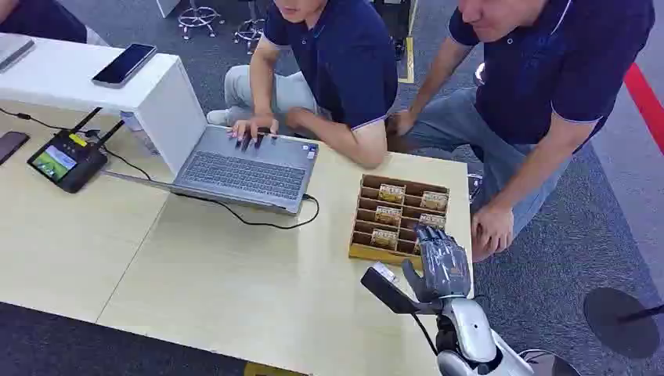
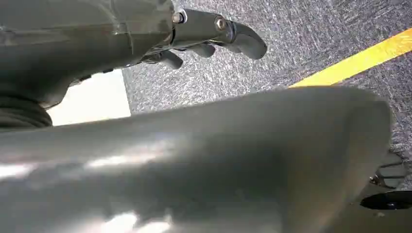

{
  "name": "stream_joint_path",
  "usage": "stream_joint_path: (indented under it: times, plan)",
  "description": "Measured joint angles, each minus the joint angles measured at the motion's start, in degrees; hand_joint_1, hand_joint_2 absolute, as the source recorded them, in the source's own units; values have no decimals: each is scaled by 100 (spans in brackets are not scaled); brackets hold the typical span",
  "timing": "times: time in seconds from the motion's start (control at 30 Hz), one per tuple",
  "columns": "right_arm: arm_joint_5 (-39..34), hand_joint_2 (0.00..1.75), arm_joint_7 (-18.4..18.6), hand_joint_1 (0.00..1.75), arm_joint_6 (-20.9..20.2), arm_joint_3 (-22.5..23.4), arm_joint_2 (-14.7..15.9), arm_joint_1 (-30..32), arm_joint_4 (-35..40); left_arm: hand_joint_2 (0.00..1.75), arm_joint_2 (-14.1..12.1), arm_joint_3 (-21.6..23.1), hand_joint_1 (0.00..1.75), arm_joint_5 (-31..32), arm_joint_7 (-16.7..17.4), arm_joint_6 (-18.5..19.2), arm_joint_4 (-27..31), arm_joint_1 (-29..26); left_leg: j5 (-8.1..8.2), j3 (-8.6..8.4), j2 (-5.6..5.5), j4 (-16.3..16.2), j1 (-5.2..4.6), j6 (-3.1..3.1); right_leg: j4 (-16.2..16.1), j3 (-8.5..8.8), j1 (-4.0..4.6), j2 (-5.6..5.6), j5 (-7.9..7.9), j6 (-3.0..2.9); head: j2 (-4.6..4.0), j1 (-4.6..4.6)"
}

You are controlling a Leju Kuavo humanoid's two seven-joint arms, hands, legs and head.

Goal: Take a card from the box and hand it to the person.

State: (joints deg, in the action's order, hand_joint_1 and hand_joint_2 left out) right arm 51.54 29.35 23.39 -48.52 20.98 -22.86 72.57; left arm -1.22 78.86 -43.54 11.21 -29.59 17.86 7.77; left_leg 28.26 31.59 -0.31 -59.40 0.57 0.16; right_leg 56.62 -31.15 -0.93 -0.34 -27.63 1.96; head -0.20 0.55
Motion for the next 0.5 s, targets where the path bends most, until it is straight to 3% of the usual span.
stream_joint_path:
  times: [0.5]
  plan:
    - [-2,175,-4,54,-2,0,0,4,11,0,0,0,0,0,0,0,0,0,0,0,0,0,0,0,0,0,0,0,0,0,0,-4]
